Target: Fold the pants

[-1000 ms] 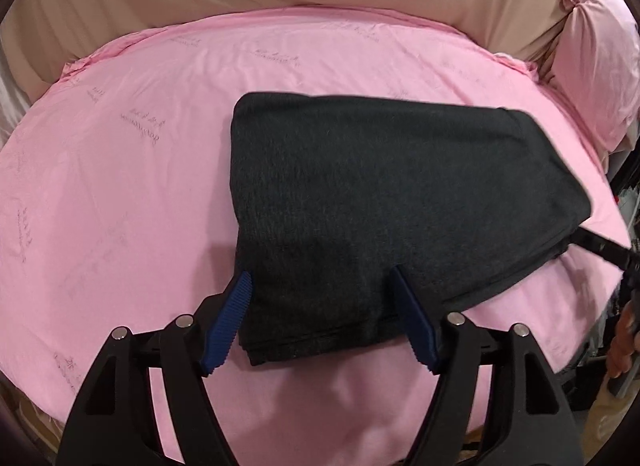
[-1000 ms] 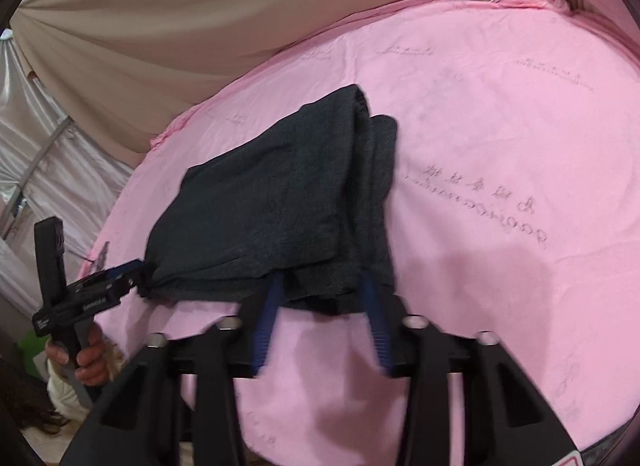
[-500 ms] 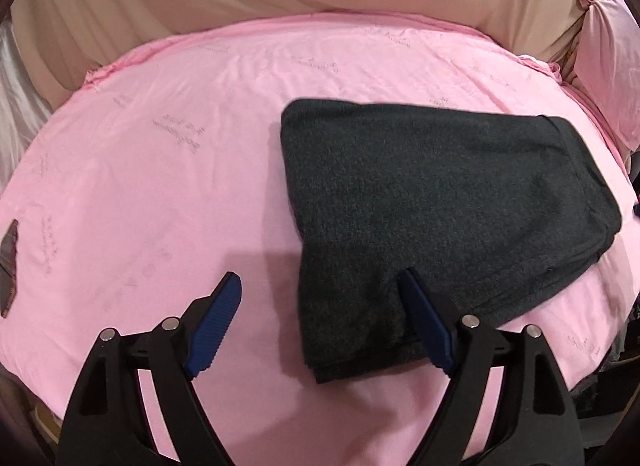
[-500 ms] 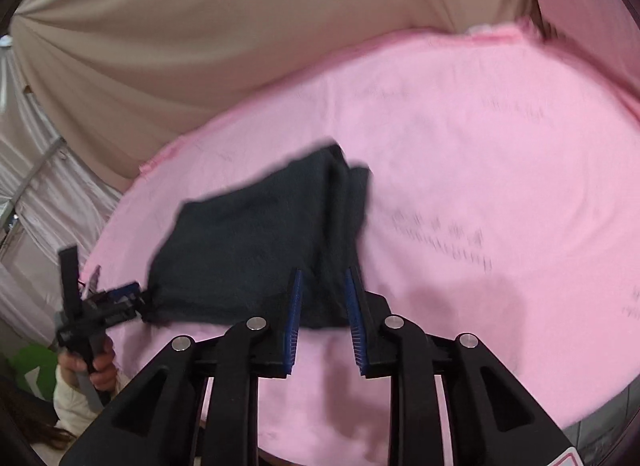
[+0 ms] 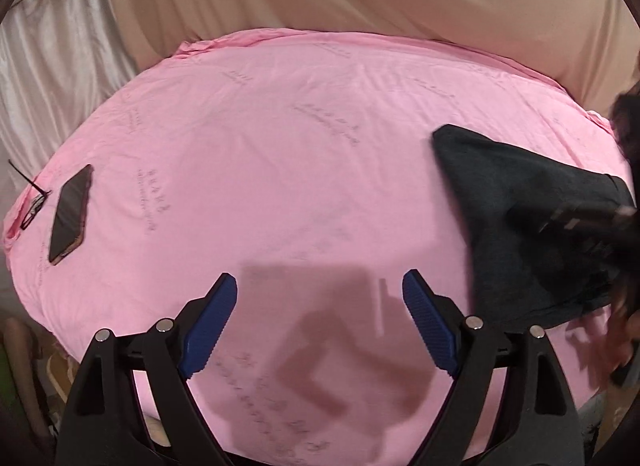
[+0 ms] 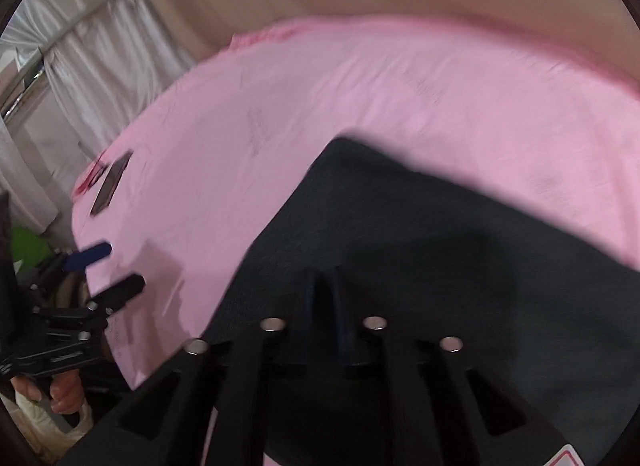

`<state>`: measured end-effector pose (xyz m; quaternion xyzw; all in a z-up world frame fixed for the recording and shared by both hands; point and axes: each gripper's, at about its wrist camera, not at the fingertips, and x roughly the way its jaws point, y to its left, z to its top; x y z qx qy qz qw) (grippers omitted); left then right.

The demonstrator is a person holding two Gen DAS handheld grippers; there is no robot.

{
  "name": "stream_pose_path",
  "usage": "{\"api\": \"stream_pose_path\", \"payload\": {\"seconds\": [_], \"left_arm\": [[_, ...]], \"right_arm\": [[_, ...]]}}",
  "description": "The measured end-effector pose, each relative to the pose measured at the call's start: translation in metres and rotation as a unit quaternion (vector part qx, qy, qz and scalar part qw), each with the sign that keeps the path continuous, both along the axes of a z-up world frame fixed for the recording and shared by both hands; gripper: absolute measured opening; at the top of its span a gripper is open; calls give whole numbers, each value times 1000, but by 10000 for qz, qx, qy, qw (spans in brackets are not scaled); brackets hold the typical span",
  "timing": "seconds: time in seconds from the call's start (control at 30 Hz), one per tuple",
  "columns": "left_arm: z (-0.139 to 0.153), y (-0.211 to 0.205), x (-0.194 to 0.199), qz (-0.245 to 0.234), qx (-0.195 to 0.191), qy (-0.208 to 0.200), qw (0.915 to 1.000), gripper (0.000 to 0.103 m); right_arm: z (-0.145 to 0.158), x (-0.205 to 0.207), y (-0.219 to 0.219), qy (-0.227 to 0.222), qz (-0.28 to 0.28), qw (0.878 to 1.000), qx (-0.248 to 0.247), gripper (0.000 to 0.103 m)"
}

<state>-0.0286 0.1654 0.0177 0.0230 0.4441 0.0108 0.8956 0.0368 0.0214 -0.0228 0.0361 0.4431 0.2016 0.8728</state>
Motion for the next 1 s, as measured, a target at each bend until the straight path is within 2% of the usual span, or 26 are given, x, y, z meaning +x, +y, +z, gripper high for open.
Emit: {"api": "stream_pose_path", "payload": {"seconds": [0.07, 0.2, 0.3, 0.37, 0.4, 0.47, 0.57, 0.6, 0.67, 0.77, 0.83, 0.87, 0.9, 0.93, 1.0], "left_arm": [[1, 9, 2, 18, -53, -24, 10000, 84], [3, 9, 8, 66, -177, -39, 9998, 85], [11, 3, 7, 45, -271, -133, 9995, 85], [19, -2, 4, -17, -282, -264, 9993, 89], [21, -5, 4, -33, -245, -305, 9992, 89], [28, -14, 5, -75, -190, -388, 9990, 89], [46, -28, 4, -131, -179, -549, 9982, 89], [51, -31, 2, -173, -196, -598, 9979, 89], [57, -40, -1, -256, -217, -661, 9972, 92], [53, -63, 0, -496, -191, -601, 9968, 92], [47, -78, 3, -669, -194, -503, 9963, 92], [44, -91, 5, -811, -232, -424, 9955, 92], [41, -102, 5, -959, -270, -379, 9943, 92], [41, -115, 4, -1151, -327, -358, 9922, 92], [44, -146, -1, -1582, -391, -361, 9860, 92]], "right_arm": [[3, -4, 22, -382, 1, 9983, -433, 5], [10, 3, 15, -92, -78, 9999, -39, 5], [24, -25, 2, -348, -108, 9992, 158, 5], [11, -26, -1, -63, -55, 9996, 276, 5], [-6, -23, 5, 91, 36, 9992, 393, 5], [-8, -23, 13, -156, 26, 9991, 381, 5], [-4, -20, 6, 41, -15, 9984, 567, 5], [3, -26, -5, 9, -97, 9977, 668, 5], [26, -53, -41, -422, -441, 9950, 793, 6], [51, -98, -114, -861, -1270, 9844, 866, 20], [59, -129, -168, -1003, -2063, 9700, 808, 36], [60, -140, -187, -1002, -2388, 9632, 722, 41], [59, -149, -204, -965, -2599, 9584, 685, 51], [56, -153, -214, -896, -2625, 9580, 730, 55], [47, -155, -225, -663, -2505, 9612, 947, 55]]}}
